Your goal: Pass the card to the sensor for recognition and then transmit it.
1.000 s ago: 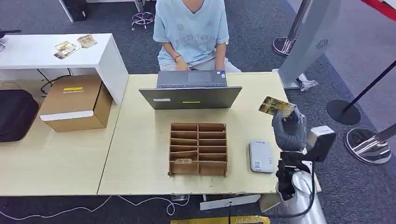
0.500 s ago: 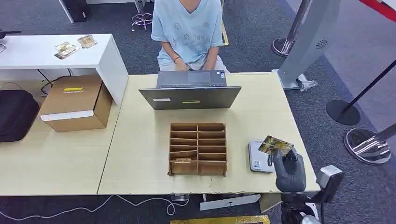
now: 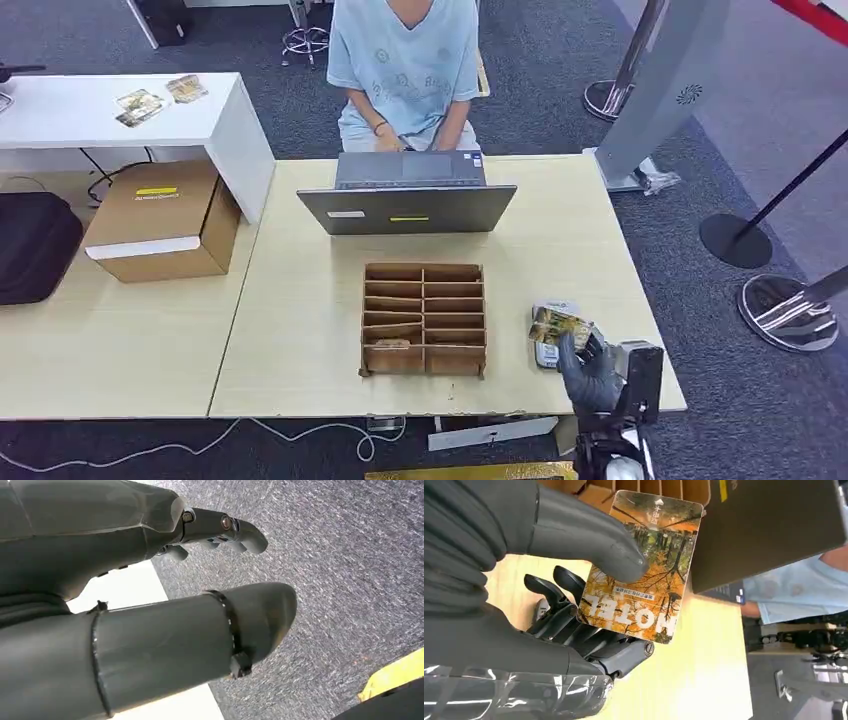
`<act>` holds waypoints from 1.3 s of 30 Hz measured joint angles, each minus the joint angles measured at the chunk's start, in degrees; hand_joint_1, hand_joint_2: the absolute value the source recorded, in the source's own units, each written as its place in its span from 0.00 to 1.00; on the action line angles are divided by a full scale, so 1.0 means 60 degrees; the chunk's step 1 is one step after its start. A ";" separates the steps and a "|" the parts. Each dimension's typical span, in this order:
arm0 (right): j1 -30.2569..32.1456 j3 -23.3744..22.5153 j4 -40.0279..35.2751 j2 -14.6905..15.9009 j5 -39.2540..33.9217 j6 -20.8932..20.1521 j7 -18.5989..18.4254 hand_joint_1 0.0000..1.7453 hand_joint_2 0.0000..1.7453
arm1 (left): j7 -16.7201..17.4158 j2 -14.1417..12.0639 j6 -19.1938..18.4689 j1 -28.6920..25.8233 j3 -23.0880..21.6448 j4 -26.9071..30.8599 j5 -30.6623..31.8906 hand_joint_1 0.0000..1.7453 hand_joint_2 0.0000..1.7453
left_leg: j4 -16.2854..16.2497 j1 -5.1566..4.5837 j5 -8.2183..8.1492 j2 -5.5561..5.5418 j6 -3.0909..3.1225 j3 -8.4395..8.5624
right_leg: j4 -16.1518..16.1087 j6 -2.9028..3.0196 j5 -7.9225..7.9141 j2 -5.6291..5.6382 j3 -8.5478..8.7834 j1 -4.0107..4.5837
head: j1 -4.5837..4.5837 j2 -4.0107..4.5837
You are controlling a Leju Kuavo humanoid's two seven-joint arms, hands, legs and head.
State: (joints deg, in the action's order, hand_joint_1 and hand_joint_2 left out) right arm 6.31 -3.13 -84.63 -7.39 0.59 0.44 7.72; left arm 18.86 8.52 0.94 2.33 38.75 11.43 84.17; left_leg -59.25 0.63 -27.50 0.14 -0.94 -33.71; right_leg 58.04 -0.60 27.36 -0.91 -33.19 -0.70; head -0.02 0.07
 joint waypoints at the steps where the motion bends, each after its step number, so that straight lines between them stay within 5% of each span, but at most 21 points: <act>1: -0.0036 0.0000 0.0051 0.0000 0.0007 0.0033 0.0000 1.00 1.00 | 0.0040 0.0000 0.0000 0.0002 0.0000 0.0000 0.0000 0.00 0.00 | 0.0000 0.0000 0.0000 0.0000 0.0000 0.0001 | 0.0000 0.0000 0.0000 0.0000 0.0000 0.0000 | 0.0000 0.0000; 16: -0.0464 -0.0536 0.0077 0.0171 0.1385 0.0062 -0.0496 1.00 1.00 | 0.0062 -0.0004 -0.0131 -0.0001 0.0000 0.0000 0.0139 0.00 0.00 | -0.0001 -0.0002 0.0000 0.0003 0.0000 0.0001 | 0.0000 0.0000 -0.0002 0.0002 0.0001 -0.0001 | 0.0000 0.0000; 28: -0.2155 -0.1064 0.2103 0.1541 0.1635 -0.0058 -0.0631 1.00 1.00 | 0.0022 -0.0015 -0.0175 0.0009 0.0000 0.0000 0.0208 0.00 0.00 | -0.0005 -0.0004 0.0003 0.0005 0.0003 0.0005 | -0.0001 -0.0006 -0.0013 0.0003 0.0004 -0.0004 | 0.0000 0.0000; 39: -0.2948 -0.1435 0.3340 0.2480 0.0601 -0.0801 -0.0481 1.00 1.00 | -0.0138 -0.0062 -0.0182 0.0012 0.0000 0.0000 0.0259 0.00 0.00 | -0.0007 -0.0004 0.0003 0.0004 0.0003 0.0004 | 0.0000 -0.0006 -0.0012 0.0006 0.0003 -0.0004 | 0.0004 0.0000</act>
State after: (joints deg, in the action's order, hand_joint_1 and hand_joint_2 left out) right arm -11.38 -11.74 -64.59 7.49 4.20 -4.37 4.83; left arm 18.03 8.15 -0.15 2.40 38.75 11.43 85.72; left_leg -59.29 0.61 -27.48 0.16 -0.93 -33.68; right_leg 58.04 -0.63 27.29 -0.87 -33.17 -0.73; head 0.00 0.07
